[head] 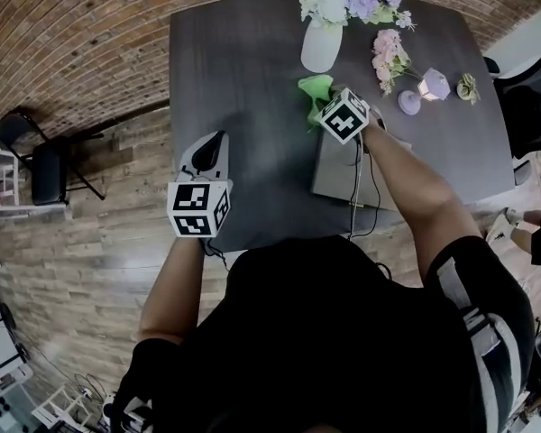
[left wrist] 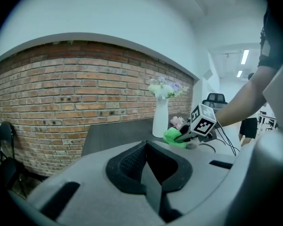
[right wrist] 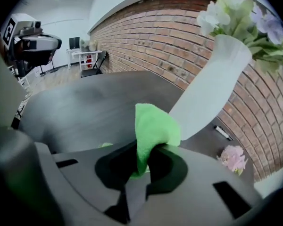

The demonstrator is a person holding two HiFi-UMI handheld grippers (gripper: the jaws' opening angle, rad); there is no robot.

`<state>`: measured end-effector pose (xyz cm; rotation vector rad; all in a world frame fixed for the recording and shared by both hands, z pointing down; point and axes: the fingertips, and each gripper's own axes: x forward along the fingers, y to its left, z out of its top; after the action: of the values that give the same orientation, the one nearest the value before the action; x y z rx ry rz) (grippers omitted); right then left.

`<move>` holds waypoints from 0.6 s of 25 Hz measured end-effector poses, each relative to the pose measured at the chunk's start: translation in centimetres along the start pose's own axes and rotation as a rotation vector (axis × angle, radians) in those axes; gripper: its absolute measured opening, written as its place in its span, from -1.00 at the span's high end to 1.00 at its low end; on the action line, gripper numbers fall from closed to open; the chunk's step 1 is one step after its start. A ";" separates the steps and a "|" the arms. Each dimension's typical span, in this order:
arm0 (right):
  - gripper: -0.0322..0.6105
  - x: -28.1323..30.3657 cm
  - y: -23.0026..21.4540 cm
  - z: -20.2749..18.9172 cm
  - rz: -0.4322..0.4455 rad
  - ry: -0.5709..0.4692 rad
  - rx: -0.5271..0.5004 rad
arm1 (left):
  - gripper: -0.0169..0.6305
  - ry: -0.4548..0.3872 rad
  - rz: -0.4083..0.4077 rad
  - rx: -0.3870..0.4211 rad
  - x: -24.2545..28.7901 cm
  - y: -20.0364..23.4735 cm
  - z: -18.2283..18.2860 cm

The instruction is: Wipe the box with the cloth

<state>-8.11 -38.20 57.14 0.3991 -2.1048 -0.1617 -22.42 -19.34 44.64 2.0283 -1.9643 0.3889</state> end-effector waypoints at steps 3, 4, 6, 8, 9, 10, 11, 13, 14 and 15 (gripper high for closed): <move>0.77 -0.4 -1.1 -1.2 -0.017 0.004 0.031 | 0.92 0.003 -0.010 0.007 0.5 -0.8 0.2; 0.77 -0.6 -1.6 -1.8 -0.025 0.008 0.047 | 0.92 0.004 -0.016 0.010 0.7 -1.2 0.2; 0.77 -1.2 -2.4 -3.3 -0.041 0.018 0.084 | 0.92 0.006 -0.034 0.016 1.2 -2.0 0.4; 0.77 -2.0 -3.4 -5.1 -0.056 0.033 0.111 | 0.92 0.004 -0.056 0.026 1.9 -3.1 0.6; 0.77 -2.4 -3.9 -6.2 -0.064 0.045 0.125 | 0.92 0.004 -0.069 0.031 2.3 -3.8 0.7; 0.77 -2.9 -4.4 -7.4 -0.074 0.058 0.139 | 0.92 0.003 -0.082 0.037 2.6 -4.4 0.8; 0.77 -3.4 -5.0 -8.5 -0.086 0.067 0.152 | 0.92 0.002 -0.096 0.042 3.0 -5.0 1.0; 0.77 -4.4 -6.0 -10.4 -0.114 0.070 0.168 | 0.92 0.002 -0.124 0.053 3.7 -6.3 1.2; 0.77 -5.0 -6.5 -11.4 -0.127 0.075 0.180 | 0.92 0.002 -0.138 0.058 4.0 -7.0 1.3; 0.77 -5.6 -6.8 -12.5 -0.139 0.084 0.194 | 0.92 0.002 -0.152 0.064 4.3 -7.6 1.4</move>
<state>6.70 -42.15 57.52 0.6575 -2.0164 -0.0210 -14.69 -23.63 44.83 2.1982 -1.8029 0.4243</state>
